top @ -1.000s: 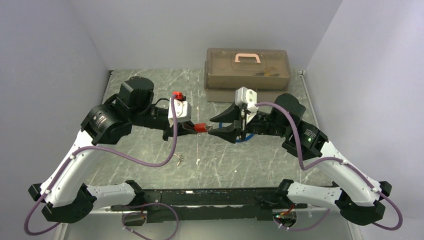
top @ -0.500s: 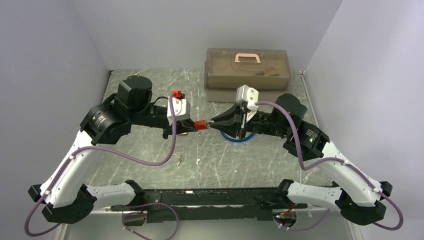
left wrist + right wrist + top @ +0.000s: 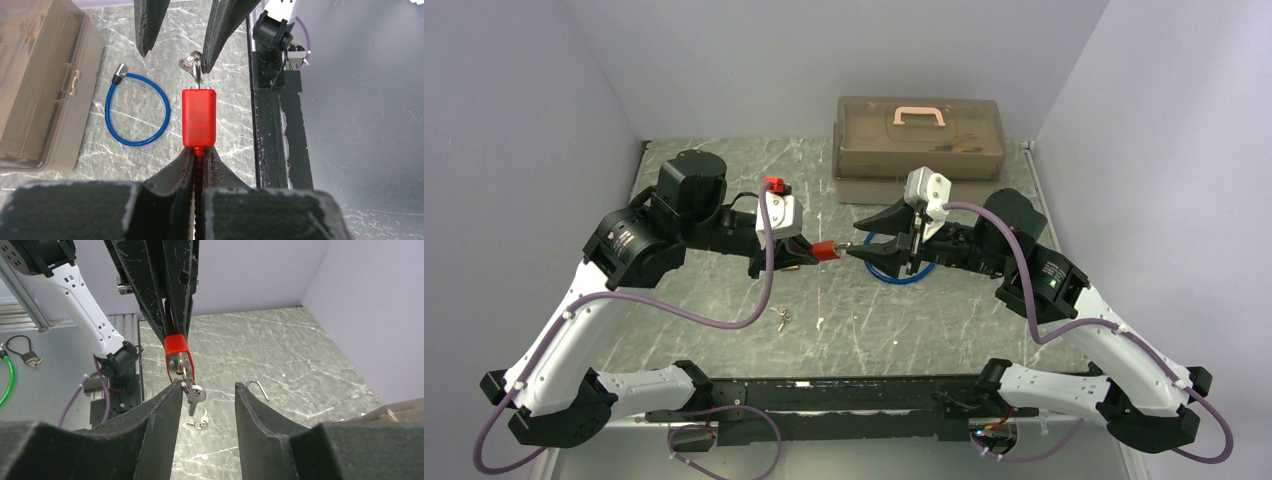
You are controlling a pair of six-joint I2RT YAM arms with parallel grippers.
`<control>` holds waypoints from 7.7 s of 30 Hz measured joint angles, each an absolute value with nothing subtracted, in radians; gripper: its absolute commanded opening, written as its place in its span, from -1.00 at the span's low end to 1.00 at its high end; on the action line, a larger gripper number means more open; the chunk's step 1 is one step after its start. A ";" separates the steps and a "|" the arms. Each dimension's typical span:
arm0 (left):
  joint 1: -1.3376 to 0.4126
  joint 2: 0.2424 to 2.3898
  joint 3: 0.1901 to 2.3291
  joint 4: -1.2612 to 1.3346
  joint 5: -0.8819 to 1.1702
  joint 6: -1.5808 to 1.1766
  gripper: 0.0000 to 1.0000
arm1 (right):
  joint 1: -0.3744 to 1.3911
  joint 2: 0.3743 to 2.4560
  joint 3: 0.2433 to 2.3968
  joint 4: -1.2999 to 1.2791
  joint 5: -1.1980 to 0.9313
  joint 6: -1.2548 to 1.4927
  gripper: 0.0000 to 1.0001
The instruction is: Unlock with the key
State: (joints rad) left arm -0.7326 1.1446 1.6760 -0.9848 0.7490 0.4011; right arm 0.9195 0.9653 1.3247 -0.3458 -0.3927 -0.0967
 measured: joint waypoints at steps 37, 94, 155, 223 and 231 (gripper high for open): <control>-0.716 1.140 1.676 -0.963 0.776 0.375 -1.00 | 0.920 0.947 1.258 -0.193 -0.477 -0.077 -0.47; -0.664 1.128 1.669 -0.980 0.821 0.274 -1.00 | 0.917 0.937 1.163 -0.046 -0.506 0.009 -1.00; -0.563 1.162 1.848 -1.022 0.936 0.083 -0.19 | 1.030 1.055 1.179 0.245 -0.403 0.096 -1.00; -0.585 1.074 1.447 -0.703 1.093 0.092 -1.00 | 1.061 1.003 1.214 -0.040 -0.319 0.064 -1.00; -0.577 1.075 1.475 -0.699 1.095 0.044 -1.00 | 1.062 0.986 1.203 -0.016 -0.310 0.060 -1.00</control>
